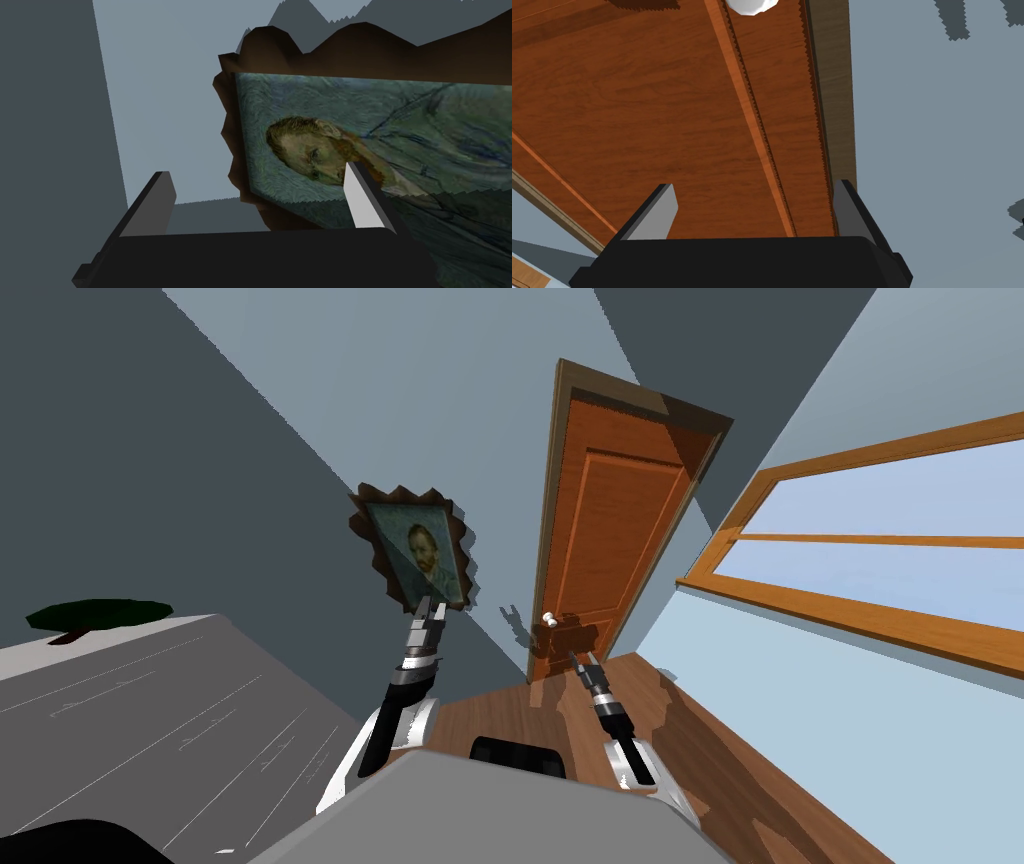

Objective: Pull the door open

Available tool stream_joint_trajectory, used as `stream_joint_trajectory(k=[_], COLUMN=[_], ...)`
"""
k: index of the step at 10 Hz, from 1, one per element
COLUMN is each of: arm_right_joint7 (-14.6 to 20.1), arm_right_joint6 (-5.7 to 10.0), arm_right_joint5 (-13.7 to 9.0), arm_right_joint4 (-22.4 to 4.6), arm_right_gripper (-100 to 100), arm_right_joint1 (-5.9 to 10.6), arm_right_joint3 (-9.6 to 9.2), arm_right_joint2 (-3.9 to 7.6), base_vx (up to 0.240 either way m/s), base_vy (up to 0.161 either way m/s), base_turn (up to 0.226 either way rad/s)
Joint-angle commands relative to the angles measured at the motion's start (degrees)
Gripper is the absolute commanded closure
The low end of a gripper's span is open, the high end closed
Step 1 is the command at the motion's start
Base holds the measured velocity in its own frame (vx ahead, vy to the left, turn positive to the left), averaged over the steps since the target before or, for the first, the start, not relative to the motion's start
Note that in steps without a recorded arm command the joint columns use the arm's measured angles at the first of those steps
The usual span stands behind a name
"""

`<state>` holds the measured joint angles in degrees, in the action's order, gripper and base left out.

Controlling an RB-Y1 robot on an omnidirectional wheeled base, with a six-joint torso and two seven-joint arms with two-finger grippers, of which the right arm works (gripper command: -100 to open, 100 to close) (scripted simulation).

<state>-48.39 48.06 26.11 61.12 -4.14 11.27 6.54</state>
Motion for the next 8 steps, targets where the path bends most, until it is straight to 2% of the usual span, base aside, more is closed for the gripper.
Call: stream_joint_trajectory(k=[1, 2, 8], arm_right_joint7=[-2.4, -2.4, -8.4], arm_right_joint6=[0.77, 0.77, 2.16], arm_right_joint5=[0.8, 0.8, 3.3], arm_right_joint4=[-2.9, -3.1, -11.3], arm_right_gripper=[-100, -100, -100], arm_right_joint1=[0.88, 0.88, 3.69], arm_right_joint3=[0.41, 0.41, 1.56], arm_right_joint2=[-0.08, -0.08, 0.02], base_vx=[0.074, 0.042, 0.060], base_vy=[-0.057, -0.047, -0.043], base_turn=[0.102, 0.035, 0.090])
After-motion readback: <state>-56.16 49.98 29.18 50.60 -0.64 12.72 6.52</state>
